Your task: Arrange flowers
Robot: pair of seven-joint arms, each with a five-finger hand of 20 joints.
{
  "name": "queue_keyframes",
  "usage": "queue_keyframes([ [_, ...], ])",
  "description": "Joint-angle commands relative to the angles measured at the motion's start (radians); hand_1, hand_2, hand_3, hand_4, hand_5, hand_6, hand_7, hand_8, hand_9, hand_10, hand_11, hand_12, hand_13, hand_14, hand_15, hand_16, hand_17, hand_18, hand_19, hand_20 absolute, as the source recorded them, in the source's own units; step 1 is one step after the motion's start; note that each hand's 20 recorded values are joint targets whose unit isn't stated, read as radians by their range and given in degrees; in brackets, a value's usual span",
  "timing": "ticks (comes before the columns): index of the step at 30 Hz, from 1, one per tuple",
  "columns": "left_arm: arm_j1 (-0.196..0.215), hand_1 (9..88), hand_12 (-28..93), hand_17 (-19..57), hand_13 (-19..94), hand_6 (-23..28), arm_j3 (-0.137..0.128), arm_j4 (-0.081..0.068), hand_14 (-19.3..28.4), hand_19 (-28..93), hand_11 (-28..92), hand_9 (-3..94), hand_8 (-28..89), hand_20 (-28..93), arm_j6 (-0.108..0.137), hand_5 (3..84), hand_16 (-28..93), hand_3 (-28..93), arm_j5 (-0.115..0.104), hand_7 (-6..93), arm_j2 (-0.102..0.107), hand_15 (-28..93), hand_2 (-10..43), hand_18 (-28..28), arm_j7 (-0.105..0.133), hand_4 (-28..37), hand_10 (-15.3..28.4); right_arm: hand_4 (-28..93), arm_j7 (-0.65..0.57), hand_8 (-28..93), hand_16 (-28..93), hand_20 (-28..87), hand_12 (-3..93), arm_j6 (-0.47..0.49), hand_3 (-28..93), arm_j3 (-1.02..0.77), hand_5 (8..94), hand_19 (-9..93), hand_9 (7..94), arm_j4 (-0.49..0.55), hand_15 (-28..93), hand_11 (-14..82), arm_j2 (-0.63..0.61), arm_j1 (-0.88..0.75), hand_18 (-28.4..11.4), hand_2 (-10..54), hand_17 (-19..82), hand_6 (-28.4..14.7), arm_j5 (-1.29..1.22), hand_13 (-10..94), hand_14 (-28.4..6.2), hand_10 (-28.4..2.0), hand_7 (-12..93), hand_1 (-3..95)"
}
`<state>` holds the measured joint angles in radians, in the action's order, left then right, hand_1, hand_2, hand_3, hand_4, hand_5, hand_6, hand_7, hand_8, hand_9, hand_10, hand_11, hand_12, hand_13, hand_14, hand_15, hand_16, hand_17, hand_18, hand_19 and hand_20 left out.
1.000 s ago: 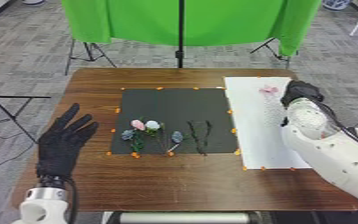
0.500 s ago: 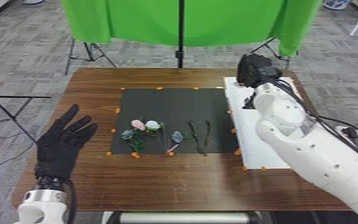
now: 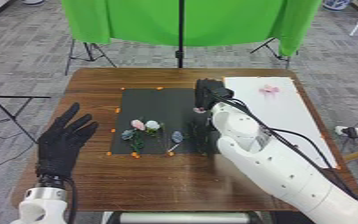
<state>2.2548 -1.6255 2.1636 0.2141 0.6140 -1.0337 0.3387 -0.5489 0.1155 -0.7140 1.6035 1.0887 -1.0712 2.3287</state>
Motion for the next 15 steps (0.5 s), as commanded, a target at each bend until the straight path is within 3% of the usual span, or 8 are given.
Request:
queue_keyframes([
  [1, 0.011, 20.6, 11, -8.6, 25, 5.8, -0.007, 0.0, 25.9, 52, 23, 32.9, -11, 26, -0.008, 32.0, -7, 77, 0.008, 14.5, -0.014, 50, 7.0, 24.2, -0.015, -28.3, 18.6, -28, 0.022, -1, 22, 54, 35.0, 0.081, 73, -0.021, 81.6, 93, 90.3, 0.03, 69, 11.4, -0.018, -0.046, -20.9, -9.5, 26, 3.6, 0.076, 69, -5.8, -6.2, 21, 52.1],
  [2, 0.006, 20.6, 11, -8.6, 25, 5.8, -0.007, -0.002, 25.8, 52, 23, 32.9, -11, 26, -0.009, 32.0, -7, 78, 0.009, 14.5, -0.016, 50, 7.0, 24.2, -0.017, -28.3, 18.6, -28, 0.02, -1, 22, 54, 34.8, 0.087, 73, -0.018, 80.9, 93, 89.4, 0.033, 70, 11.2, -0.021, -0.047, -21.1, -9.5, 25, 3.4, 0.092, 69, -6.4, -6.5, 20, 51.0],
  [7, 0.007, 20.9, 11, -7.9, 26, 5.9, -0.004, -0.002, 26.7, 54, 23, 33.1, -11, 27, -0.008, 32.2, -7, 77, 0.007, 13.9, -0.013, 52, 7.0, 24.8, -0.013, -28.3, 18.6, -28, 0.056, -3, 15, 53, 20.5, 0.138, 74, -0.036, 75.9, 92, 80.4, 0.053, 73, 27.8, -0.019, -0.068, -21.4, -9.5, 22, 2.8, 0.146, 65, -8.7, -9.9, 18, 42.2],
  [15, 0.009, 21.2, 12, -8.0, 26, 5.9, -0.005, -0.002, 26.4, 53, 23, 33.0, -11, 27, -0.008, 32.2, -8, 78, 0.01, 14.0, -0.014, 53, 6.8, 24.5, -0.015, -28.3, 18.6, -28, 0.083, -13, 14, 55, 17.2, 0.137, 77, -0.06, 72.3, 91, 77.2, 0.081, 75, 30.6, -0.025, -0.088, -21.4, -9.5, 22, 2.9, 0.173, 62, -9.9, -11.4, 17, 34.8],
])
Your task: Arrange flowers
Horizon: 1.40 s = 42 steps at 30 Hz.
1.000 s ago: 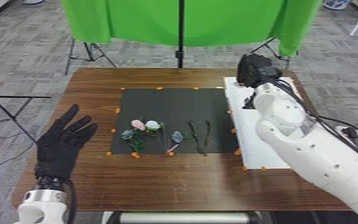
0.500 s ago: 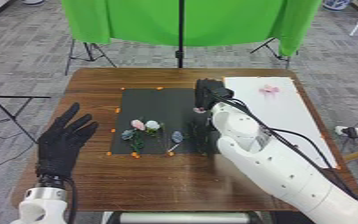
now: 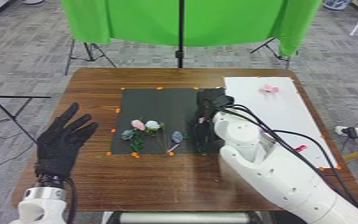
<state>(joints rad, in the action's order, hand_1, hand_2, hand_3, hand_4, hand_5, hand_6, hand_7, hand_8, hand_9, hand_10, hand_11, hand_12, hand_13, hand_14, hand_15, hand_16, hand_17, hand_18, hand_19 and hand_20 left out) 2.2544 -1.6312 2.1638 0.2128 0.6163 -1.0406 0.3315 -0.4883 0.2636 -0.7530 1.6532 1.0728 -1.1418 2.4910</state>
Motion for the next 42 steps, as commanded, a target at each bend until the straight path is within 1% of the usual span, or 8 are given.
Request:
queue_keyframes([
  [1, 0.013, 21.2, 12, -8.0, 26, 6.0, 0.002, -0.001, 26.5, 53, 23, 33.0, -11, 27, -0.006, 32.2, -8, 78, 0.005, 13.9, -0.006, 53, 6.8, 24.4, -0.005, -28.3, 18.6, -28, 0.033, -13, 14, 55, 17.1, -0.011, 77, -0.033, 72.1, 91, 77.2, 0.035, 75, 30.6, -0.002, -0.026, -21.4, -9.5, 21, 2.8, 0.018, 62, -10.0, -11.5, 17, 34.0],
  [14, 0.012, 21.7, 12, -8.2, 25, 5.9, 0.008, -0.003, 26.4, 53, 23, 33.0, -11, 27, -0.003, 32.1, -8, 78, 0.007, 13.9, -0.006, 53, 6.8, 24.3, -0.003, -28.3, 18.7, -28, 0.042, -13, 14, 56, 19.6, -0.04, 75, -0.053, 71.8, 92, 77.4, 0.082, 78, 41.0, -0.01, -0.047, -21.7, -9.5, 22, 2.1, -0.012, 62, -11.2, -12.1, 17, 30.2],
  [21, 0.008, 21.8, 12, -8.2, 25, 5.9, 0.012, -0.004, 26.3, 53, 23, 33.0, -11, 27, -0.007, 32.1, -8, 78, 0.009, 14.0, -0.013, 53, 6.8, 24.3, -0.007, -28.3, 18.7, -28, -0.022, -13, 14, 56, 19.0, -0.173, 76, -0.064, 71.7, 93, 77.3, 0.105, 78, 41.0, -0.076, -0.004, -21.8, -9.5, 23, 1.9, -0.097, 63, -11.2, -12.5, 16, 28.9],
  [30, 0.005, 21.7, 12, -8.3, 25, 5.9, 0.015, -0.006, 26.4, 53, 23, 33.0, -11, 27, -0.009, 32.1, -8, 78, 0.012, 14.0, -0.014, 53, 6.8, 24.3, -0.014, -28.3, 18.6, -28, -0.207, -13, 14, 56, 17.2, -0.293, 77, -0.02, 67.6, 93, 74.0, 0.009, 78, 35.6, -0.266, 0.157, -22.2, -9.5, 22, 1.2, -0.291, 60, -12.3, -13.6, 16, 28.2],
  [34, 0.002, 21.7, 12, -8.3, 25, 5.9, 0.018, -0.006, 26.4, 53, 23, 32.9, -11, 27, -0.008, 32.1, -8, 78, 0.013, 14.0, -0.013, 53, 6.8, 24.3, -0.015, -28.3, 18.7, -28, -0.264, -13, 13, 56, 16.1, -0.255, 77, 0.001, 65.6, 93, 71.2, -0.077, 77, 32.7, -0.293, 0.205, -22.1, -9.4, 22, 0.9, -0.342, 58, -13.0, -14.7, 16, 28.3],
  [37, 0.008, 21.6, 12, -8.3, 25, 5.9, 0.027, -0.004, 26.3, 52, 23, 32.9, -11, 27, 0.003, 32.1, -8, 78, 0.0, 14.1, 0.006, 53, 6.8, 24.3, 0.004, -28.3, 18.7, -28, -0.284, -13, 11, 56, 15.2, -0.276, 78, 0.076, 57.7, 92, 67.7, -0.162, 75, 28.5, -0.296, 0.277, -21.9, -9.5, 20, 0.6, -0.359, 53, -14.1, -15.8, 16, 27.6],
  [40, 0.001, 21.6, 12, -8.3, 25, 5.9, 0.052, -0.008, 26.4, 52, 23, 32.9, -11, 27, 0.024, 32.1, -8, 78, -0.035, 14.1, 0.052, 53, 6.8, 24.3, 0.051, -28.3, 18.7, -28, -0.301, -13, 9, 56, 14.6, -0.246, 79, 0.122, 52.1, 91, 62.8, -0.24, 75, 25.4, -0.271, 0.343, -21.8, -9.5, 19, 0.6, -0.397, 50, -15.0, -16.8, 16, 27.1],
  [42, -0.005, 21.7, 12, -8.3, 25, 5.9, 0.058, -0.01, 26.3, 52, 23, 32.9, -11, 27, 0.026, 32.0, -8, 78, -0.039, 14.1, 0.058, 53, 6.8, 24.3, 0.058, -28.3, 18.7, -28, -0.291, -13, 7, 56, 14.1, -0.202, 80, 0.126, 47.9, 90, 58.4, -0.284, 73, 22.7, -0.251, 0.364, -21.6, -9.5, 18, 0.3, -0.401, 45, -16.1, -17.8, 15, 26.5],
])
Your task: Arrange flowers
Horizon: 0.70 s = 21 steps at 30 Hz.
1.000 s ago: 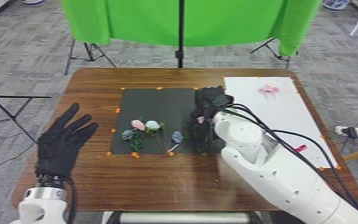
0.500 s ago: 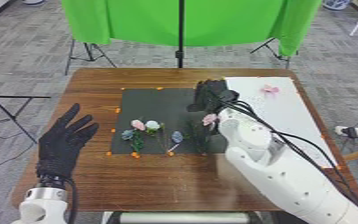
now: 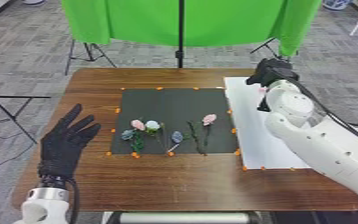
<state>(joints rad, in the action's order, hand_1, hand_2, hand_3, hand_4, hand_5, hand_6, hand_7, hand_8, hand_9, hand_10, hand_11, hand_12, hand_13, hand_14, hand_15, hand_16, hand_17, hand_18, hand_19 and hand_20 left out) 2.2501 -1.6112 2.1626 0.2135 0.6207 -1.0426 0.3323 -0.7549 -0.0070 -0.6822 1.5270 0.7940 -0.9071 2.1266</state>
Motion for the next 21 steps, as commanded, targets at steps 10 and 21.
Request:
queue_keyframes([
  [10, -0.028, 21.6, 12, -8.4, 25, 5.8, 0.047, -0.016, 26.3, 52, 23, 32.8, -11, 27, 0.02, 31.9, -8, 78, -0.043, 14.2, 0.052, 53, 6.8, 24.2, 0.052, -28.3, 18.6, -28, -0.007, -13, 4, 57, 13.2, 0.277, 82, -0.041, 34.7, 86, 40.0, -0.274, 70, 13.4, 0.11, 0.099, -21.3, -9.5, 12, 2.8, -0.051, 34, -18.2, -20.6, 16, 25.0],
  [21, -0.087, 21.6, 12, -8.4, 25, 5.8, 0.062, -0.038, 26.3, 52, 23, 32.7, -11, 26, -0.012, 31.9, -8, 78, -0.03, 14.3, 0.051, 53, 6.8, 24.1, 0.015, -28.3, 18.6, -28, 0.023, -15, 4, 59, 13.3, 0.456, 84, -0.1, 36.6, 86, 43.5, -0.287, 68, 13.6, 0.101, 0.041, -22.2, -9.5, 12, 5.9, 0.004, 38, -16.7, -18.7, 18, 30.1],
])
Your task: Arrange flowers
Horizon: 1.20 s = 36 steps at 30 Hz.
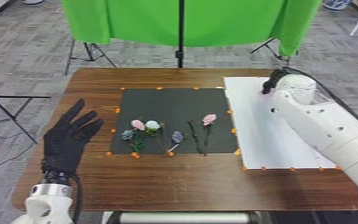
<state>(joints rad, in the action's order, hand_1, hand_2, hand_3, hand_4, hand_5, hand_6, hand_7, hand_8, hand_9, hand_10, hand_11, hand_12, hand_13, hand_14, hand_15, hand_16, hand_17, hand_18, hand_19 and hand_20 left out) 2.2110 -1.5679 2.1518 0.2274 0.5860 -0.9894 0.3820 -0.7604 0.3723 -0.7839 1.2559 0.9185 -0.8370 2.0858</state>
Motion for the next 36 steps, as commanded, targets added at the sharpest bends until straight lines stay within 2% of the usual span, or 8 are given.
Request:
queue_keyframes([
  [1, -0.038, 21.6, 12, -8.4, 25, 5.8, 0.014, -0.024, 26.3, 52, 23, 32.7, -11, 26, -0.026, 31.8, -8, 78, 0.007, 14.3, 0.001, 53, 6.8, 24.1, -0.03, -28.3, 18.6, -28, 0.038, -15, 4, 59, 13.4, 0.018, 83, 0.028, 36.4, 86, 44.1, -0.028, 68, 14.2, -0.028, -0.026, -22.0, -9.5, 13, 6.3, 0.059, 38, -16.3, -17.9, 19, 31.2],
  [6, -0.032, 21.4, 12, -8.6, 25, 5.8, 0.009, -0.02, 26.4, 52, 23, 32.7, -11, 26, -0.015, 31.7, -8, 78, -0.001, 14.5, 0.004, 53, 6.8, 24.2, -0.013, -28.3, 18.6, -28, 0.068, -12, 12, 55, 14.3, -0.17, 76, 0.084, 62.1, 91, 66.7, -0.021, 65, 18.8, -0.061, -0.054, -20.4, -9.5, 21, 7.9, 0.133, 58, -7.9, -8.6, 20, 43.5],
  [8, -0.033, 21.4, 12, -8.6, 25, 5.8, 0.014, -0.021, 26.3, 52, 23, 32.6, -11, 26, -0.013, 31.6, -8, 78, -0.008, 14.7, 0.009, 53, 6.8, 24.1, -0.005, -28.3, 18.7, -28, 0.065, -5, 17, 54, 25.9, -0.244, 66, 0.11, 76.4, 93, 83.6, -0.021, 66, 11.2, -0.067, -0.056, -19.6, -9.5, 26, 6.9, 0.148, 68, -4.0, -5.1, 20, 51.8],
  [10, -0.028, 21.4, 12, -8.6, 25, 5.8, 0.011, -0.02, 26.3, 52, 23, 32.6, -11, 26, -0.015, 31.6, -8, 78, -0.002, 14.7, -0.003, 53, 6.8, 24.2, -0.017, -28.3, 18.6, -28, 0.083, -2, 18, 57, 29.1, -0.279, 60, 0.119, 84.4, 93, 92.0, -0.019, 70, 17.0, -0.071, -0.062, -19.2, -9.5, 30, 6.5, 0.176, 76, -2.4, -3.7, 19, 57.6],
  [19, 0.007, 21.3, 11, -8.6, 25, 5.8, -0.003, -0.009, 26.3, 52, 23, 32.6, -11, 26, -0.004, 31.6, -8, 78, -0.006, 14.7, -0.009, 53, 6.9, 24.2, -0.015, -28.3, 18.6, -28, 0.086, 1, 20, 59, 27.8, -0.439, 60, 0.127, 89.2, 93, 93.7, 0.124, 70, 23.5, -0.12, -0.064, -19.4, -9.5, 33, 4.7, 0.165, 79, -2.1, -4.2, 17, 60.7],
  [26, 0.041, 21.3, 11, -8.6, 25, 5.8, -0.024, 0.001, 26.4, 52, 23, 32.7, -11, 26, 0.007, 31.7, -8, 78, -0.013, 14.6, -0.009, 53, 6.9, 24.1, -0.009, -28.3, 18.5, -28, 0.158, 2, 21, 59, 27.2, -0.41, 66, -0.084, 89.6, 93, 93.7, 0.457, 70, 24.7, -0.145, -0.327, -20.6, -9.5, 34, 3.5, 0.237, 79, -3.1, -5.3, 16, 57.5],
  [28, 0.033, 21.3, 11, -8.6, 25, 5.9, -0.031, -0.004, 26.4, 52, 23, 32.6, -11, 26, -0.011, 31.7, -8, 78, 0.003, 14.6, -0.029, 53, 6.9, 24.2, -0.035, -28.3, 18.6, -28, 0.175, 3, 21, 60, 27.2, -0.399, 67, -0.125, 89.5, 93, 93.7, 0.532, 70, 24.7, -0.144, -0.406, -20.9, -9.5, 33, 3.3, 0.267, 79, -3.4, -5.5, 16, 57.1],
  [36, 0.041, 21.3, 11, -8.6, 25, 5.8, -0.034, -0.004, 26.4, 52, 23, 32.7, -11, 26, -0.02, 31.8, -8, 78, 0.01, 14.7, -0.038, 53, 6.9, 24.2, -0.042, -28.3, 18.7, -28, 0.219, 3, 21, 60, 27.3, -0.377, 69, -0.131, 89.4, 93, 93.7, 0.6, 71, 24.6, -0.054, -0.541, -21.2, -9.5, 33, 3.0, 0.304, 79, -3.9, -5.7, 16, 56.1],
])
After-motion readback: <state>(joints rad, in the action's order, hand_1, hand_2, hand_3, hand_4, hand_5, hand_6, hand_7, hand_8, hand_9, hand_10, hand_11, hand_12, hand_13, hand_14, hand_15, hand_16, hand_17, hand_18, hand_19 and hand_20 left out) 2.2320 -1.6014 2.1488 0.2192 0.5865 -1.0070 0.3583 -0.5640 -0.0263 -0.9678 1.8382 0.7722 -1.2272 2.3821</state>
